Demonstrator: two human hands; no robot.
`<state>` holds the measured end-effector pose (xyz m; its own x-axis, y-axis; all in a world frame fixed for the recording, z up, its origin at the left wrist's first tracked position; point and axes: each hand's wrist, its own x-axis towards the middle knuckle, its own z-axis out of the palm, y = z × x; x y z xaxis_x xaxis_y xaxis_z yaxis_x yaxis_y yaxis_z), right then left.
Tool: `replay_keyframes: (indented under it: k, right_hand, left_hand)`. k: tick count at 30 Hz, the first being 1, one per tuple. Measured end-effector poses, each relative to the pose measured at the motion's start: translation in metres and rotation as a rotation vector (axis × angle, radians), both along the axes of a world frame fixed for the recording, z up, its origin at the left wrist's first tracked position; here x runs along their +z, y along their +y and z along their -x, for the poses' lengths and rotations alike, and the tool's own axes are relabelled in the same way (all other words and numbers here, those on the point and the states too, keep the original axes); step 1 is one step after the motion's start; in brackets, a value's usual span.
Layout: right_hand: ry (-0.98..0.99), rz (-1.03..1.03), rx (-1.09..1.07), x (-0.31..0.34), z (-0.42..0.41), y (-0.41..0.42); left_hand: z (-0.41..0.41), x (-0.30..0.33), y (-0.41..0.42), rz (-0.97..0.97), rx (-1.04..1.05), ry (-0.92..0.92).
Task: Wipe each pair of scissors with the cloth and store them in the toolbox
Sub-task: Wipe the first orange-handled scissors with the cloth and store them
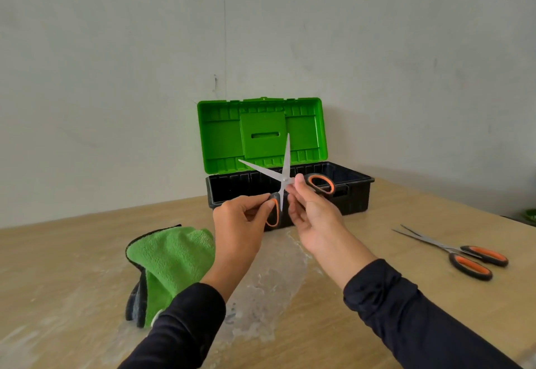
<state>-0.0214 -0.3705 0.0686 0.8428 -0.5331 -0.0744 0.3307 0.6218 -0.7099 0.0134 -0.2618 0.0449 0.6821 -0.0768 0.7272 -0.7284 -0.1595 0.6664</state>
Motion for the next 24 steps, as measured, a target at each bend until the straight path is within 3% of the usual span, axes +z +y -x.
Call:
replay_keyframes:
  k: [9,14,18,21,24]
  right_hand:
    - [0.038,0.174,0.066,0.015,-0.020,0.025]
    - [0.050,0.252,0.044,0.008,-0.029,0.031]
    - [0.072,0.428,0.026,-0.006,-0.032,0.032]
    - [0.095,0.709,0.012,-0.015,-0.032,0.035]
    - [0.157,0.955,-0.079,-0.017,-0.030,0.034]
  left_hand:
    - [-0.005,0.005,0.035,0.001,-0.005,0.071]
    - [-0.015,-0.001,0.087,-0.458,0.278,-0.156]
    - [-0.025,-0.012,0.112,-0.769,0.393,0.035]
    - [-0.028,-0.014,0.116,-0.910,0.426,0.132]
    - [-0.034,-0.014,0.118,-0.859,0.363,0.119]
